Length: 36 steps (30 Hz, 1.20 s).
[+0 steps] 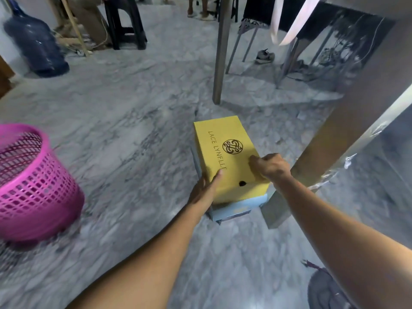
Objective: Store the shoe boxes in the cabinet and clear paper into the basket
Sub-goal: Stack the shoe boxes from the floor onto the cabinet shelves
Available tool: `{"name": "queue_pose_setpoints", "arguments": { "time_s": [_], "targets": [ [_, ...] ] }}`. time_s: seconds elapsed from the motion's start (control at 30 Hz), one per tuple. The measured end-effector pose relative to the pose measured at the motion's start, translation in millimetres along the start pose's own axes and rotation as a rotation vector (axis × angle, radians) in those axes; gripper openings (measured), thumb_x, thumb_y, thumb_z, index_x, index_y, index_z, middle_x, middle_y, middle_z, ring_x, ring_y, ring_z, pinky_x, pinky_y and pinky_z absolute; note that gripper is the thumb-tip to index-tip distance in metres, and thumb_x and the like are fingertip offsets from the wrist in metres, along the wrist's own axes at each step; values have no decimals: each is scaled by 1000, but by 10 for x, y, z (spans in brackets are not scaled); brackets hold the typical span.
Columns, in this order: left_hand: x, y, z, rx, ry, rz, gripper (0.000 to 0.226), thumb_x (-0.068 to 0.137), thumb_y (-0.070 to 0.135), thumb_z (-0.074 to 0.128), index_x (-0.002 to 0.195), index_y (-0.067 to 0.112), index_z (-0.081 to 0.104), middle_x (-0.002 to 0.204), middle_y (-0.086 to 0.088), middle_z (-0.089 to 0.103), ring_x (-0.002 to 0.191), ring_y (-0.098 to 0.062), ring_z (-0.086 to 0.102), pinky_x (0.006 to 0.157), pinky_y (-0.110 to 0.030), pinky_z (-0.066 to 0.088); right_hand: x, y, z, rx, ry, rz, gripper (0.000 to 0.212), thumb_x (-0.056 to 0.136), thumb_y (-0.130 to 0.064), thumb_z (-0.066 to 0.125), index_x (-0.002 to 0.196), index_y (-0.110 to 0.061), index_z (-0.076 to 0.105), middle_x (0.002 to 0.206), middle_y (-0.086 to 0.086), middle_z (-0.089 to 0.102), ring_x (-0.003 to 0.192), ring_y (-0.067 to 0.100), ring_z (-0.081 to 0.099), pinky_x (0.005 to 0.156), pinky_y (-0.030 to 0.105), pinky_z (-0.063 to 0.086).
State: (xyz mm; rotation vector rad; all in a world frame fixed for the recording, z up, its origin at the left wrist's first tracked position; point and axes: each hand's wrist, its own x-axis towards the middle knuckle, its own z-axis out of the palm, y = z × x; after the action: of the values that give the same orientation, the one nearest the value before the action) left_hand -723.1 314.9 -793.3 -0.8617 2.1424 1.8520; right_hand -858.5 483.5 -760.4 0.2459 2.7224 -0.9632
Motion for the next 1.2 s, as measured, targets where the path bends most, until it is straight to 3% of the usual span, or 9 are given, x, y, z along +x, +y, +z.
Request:
{"name": "queue_pose_setpoints", "arguments": {
  "time_s": [0.2,0.37,0.53,0.63,0.77,0.9,1.03,1.13,1.2],
  "targets": [
    [-148,-123,-245,-388,110,12,43,94,55,63,134,43,53,122,14,58,109,-15,59,87,-47,62,-305,114,197,272,16,9,51,81,-59,72,71,-9,68,76,10,69,86,35,67,84,40,54],
    [-547,-451,-746,-520,119,14,26,85,52,71,109,45,68,128,6,64,119,-29,63,82,-46,63,-562,-106,210,585,-119,37,72,71,-73,70,107,-10,65,113,19,71,92,33,71,87,46,55],
    [-1187,-918,-1387,-549,59,96,72,63,55,77,130,31,66,140,-5,63,124,-33,61,84,-48,61,-908,-611,249,741,-347,42,96,58,-79,74,134,-25,51,122,13,63,106,33,62,91,49,53],
    [-1649,-1052,-1775,-451,5,162,59,75,49,69,133,39,63,136,-2,68,122,-30,65,105,-56,52,-1329,-874,357,724,-447,-91,56,73,-64,72,104,-19,62,99,16,62,93,30,58,85,45,46],
    [-2128,-1036,-2337,-371,40,229,71,75,73,64,142,52,51,138,1,67,128,-25,62,112,-59,43,-1963,-1221,534,755,-512,-283,43,86,-56,69,109,-20,69,91,7,72,87,31,66,75,36,51],
    [-2572,-859,-2857,-391,203,270,86,68,78,64,146,46,48,122,-7,73,108,-24,70,86,-44,56,-2588,-1574,769,771,-582,-445,63,68,-60,82,116,-22,69,116,9,76,112,37,69,96,55,55],
    [-3157,-772,-3377,-473,309,386,83,78,70,61,151,34,45,96,-18,66,88,-29,64,59,-29,57,-3425,-1989,946,746,-760,-577,92,50,-67,89,125,-18,67,123,20,73,104,37,71,94,59,56],
    [-3555,-883,-3722,-488,340,455,82,77,69,74,145,28,52,124,-18,70,118,-41,65,98,-59,56,-3992,-2276,1089,729,-872,-685,89,54,-64,90,125,-16,65,120,25,72,102,44,71,95,68,52],
    [-3855,-1017,-3961,-510,413,459,93,67,68,82,141,17,55,131,-21,68,123,-45,63,106,-67,46,-4375,-2461,1193,711,-915,-759,84,56,-65,89,122,-19,65,119,24,72,105,49,69,92,68,54]
  ]
}}
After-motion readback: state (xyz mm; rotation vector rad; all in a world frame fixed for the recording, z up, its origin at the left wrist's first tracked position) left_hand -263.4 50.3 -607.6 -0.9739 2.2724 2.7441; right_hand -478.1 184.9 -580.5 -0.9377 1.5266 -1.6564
